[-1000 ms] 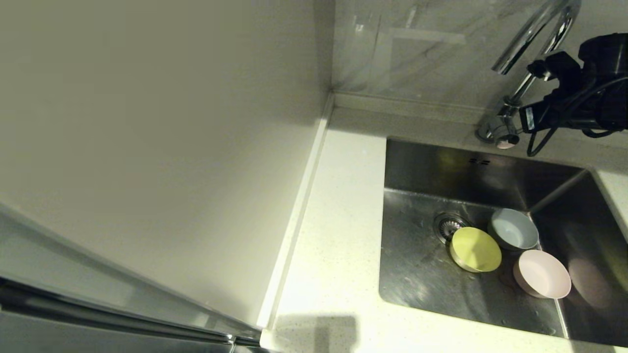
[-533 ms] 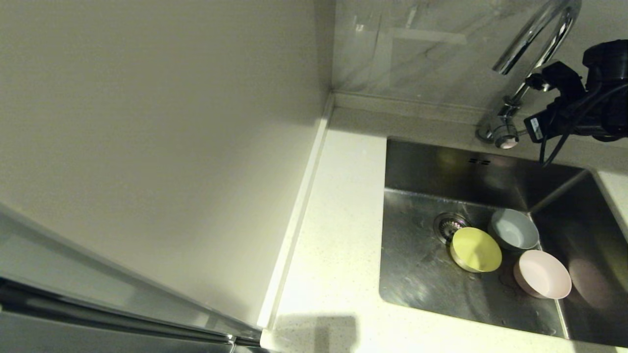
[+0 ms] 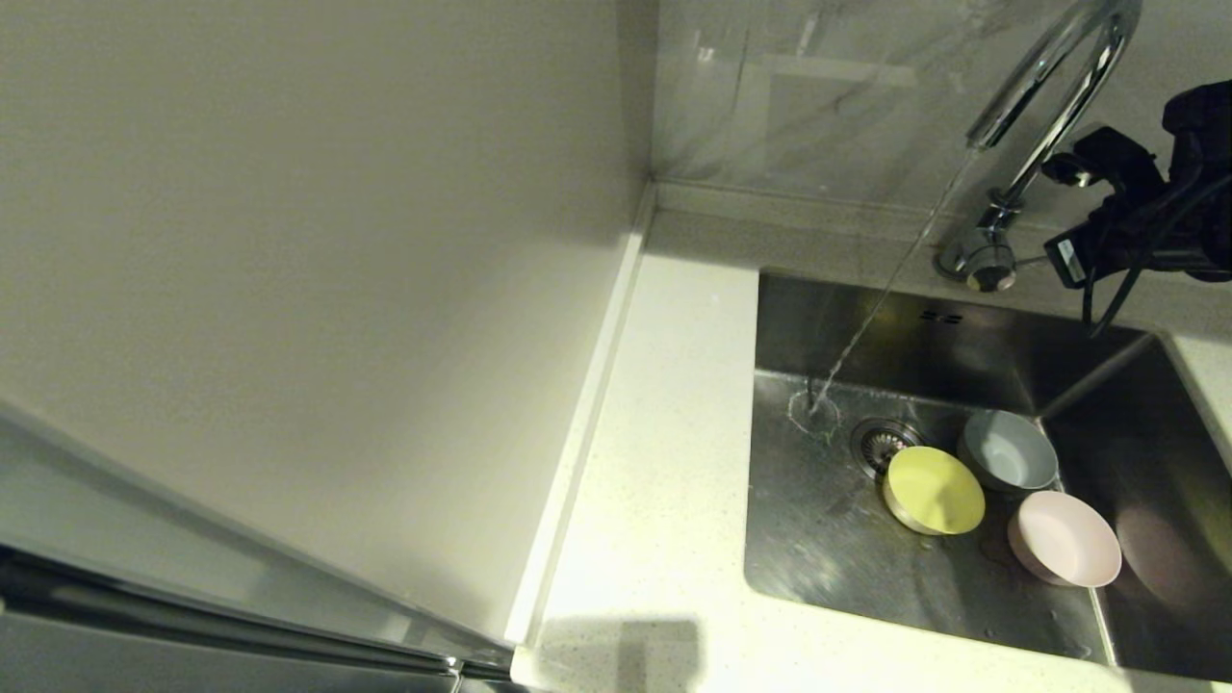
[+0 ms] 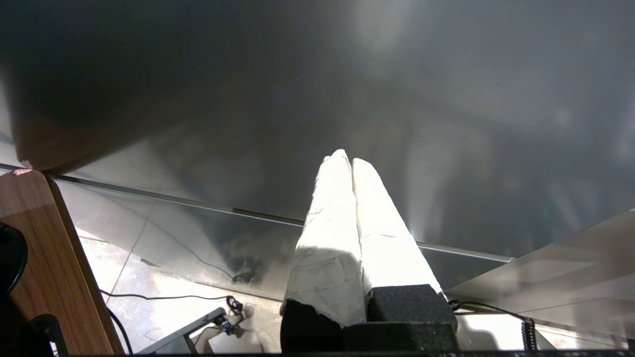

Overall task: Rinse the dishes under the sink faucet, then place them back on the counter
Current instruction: Turn on the faucet

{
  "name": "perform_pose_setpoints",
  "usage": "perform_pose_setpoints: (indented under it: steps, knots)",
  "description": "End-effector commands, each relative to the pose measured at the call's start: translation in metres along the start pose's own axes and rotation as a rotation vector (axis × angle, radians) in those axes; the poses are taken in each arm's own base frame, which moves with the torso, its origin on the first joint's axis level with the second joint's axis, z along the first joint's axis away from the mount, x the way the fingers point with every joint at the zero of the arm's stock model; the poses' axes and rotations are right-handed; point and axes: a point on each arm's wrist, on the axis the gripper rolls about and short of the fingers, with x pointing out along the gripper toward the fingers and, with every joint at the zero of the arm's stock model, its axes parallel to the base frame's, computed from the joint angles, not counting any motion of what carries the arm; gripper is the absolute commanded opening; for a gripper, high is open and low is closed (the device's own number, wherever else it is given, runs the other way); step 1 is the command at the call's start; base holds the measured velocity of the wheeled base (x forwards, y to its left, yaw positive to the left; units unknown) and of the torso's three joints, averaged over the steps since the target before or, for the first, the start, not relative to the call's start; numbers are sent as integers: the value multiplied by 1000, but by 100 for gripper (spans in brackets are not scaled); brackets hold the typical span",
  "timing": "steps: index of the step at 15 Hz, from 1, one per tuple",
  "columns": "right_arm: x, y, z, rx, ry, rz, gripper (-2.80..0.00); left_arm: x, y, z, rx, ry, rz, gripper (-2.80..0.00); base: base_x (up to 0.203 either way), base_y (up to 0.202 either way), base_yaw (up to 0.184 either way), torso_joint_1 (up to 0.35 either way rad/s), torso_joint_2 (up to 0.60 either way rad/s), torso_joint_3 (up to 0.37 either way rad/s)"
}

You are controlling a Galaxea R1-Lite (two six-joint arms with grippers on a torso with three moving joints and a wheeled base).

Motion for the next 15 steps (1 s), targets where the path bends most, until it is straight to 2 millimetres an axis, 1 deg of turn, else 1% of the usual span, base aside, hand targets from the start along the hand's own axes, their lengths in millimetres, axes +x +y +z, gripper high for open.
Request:
perform_pose_setpoints:
  steps: [1, 6, 11, 15]
  knots:
    - [0, 2, -4, -11, 18, 8, -280, 0, 0, -1, 0, 2, 0, -280, 0, 0, 0, 0, 0, 0]
    - [-3, 3, -12, -40, 46, 17, -280, 0, 0, -1, 0, 3, 0, -280, 0, 0, 0, 0, 0, 0]
    - [-2, 1, -10, -24, 33, 8, -280, 0, 0, -1, 0, 3, 0, -280, 0, 0, 0, 0, 0, 0]
    - [-3, -10, -5, 67, 7, -28, -280, 0, 0, -1, 0, 3, 0, -280, 0, 0, 0, 0, 0, 0]
